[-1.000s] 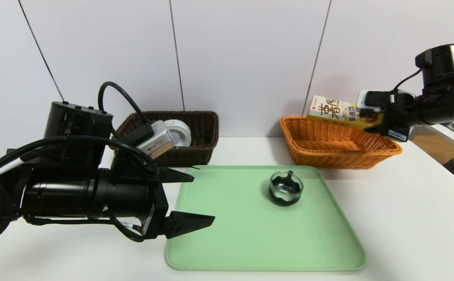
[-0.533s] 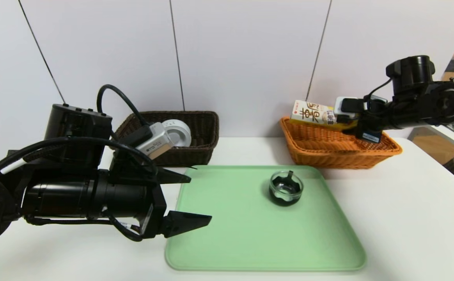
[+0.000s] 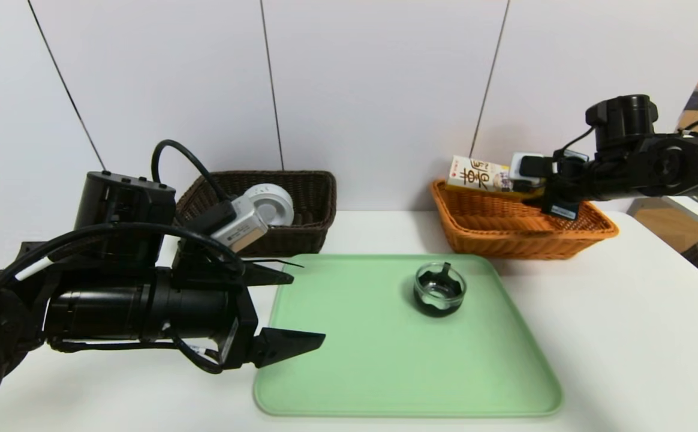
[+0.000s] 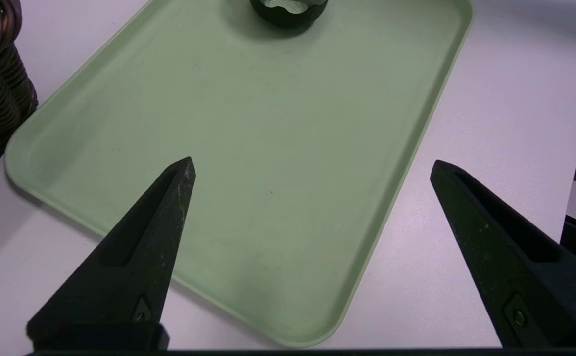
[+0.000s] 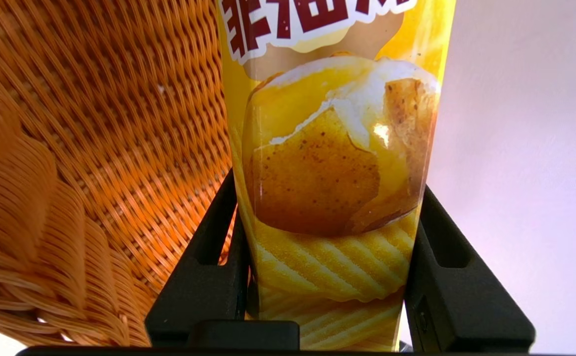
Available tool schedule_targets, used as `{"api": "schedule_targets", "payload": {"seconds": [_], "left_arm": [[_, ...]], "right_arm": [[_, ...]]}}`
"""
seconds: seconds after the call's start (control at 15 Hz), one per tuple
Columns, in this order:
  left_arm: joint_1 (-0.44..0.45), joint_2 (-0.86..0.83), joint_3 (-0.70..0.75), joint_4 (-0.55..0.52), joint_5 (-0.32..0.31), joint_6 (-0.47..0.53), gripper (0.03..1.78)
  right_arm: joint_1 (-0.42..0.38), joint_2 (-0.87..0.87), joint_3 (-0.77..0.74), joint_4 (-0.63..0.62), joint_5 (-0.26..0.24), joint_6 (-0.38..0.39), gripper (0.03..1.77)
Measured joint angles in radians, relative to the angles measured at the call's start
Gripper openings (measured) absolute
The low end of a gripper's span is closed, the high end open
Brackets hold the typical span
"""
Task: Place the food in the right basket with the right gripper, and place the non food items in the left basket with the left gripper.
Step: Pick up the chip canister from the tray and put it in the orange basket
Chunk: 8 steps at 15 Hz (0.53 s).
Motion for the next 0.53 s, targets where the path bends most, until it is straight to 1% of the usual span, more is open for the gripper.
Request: {"api": "schedule_targets", "payload": {"seconds": [0.27,0.53], "left_arm": [[0.0,0.006,0.0,-0.011,-0.001,0.0,1.69],[0.0,0.007,0.001,-0.011,-0.001,0.0,1.69]], "right_arm": [[-0.029,0.008,0.008,0.002,0.001,-0.017,0.83],[-0.038,0.033,0.015,0.001,0.002,-0.016,0.83]]}}
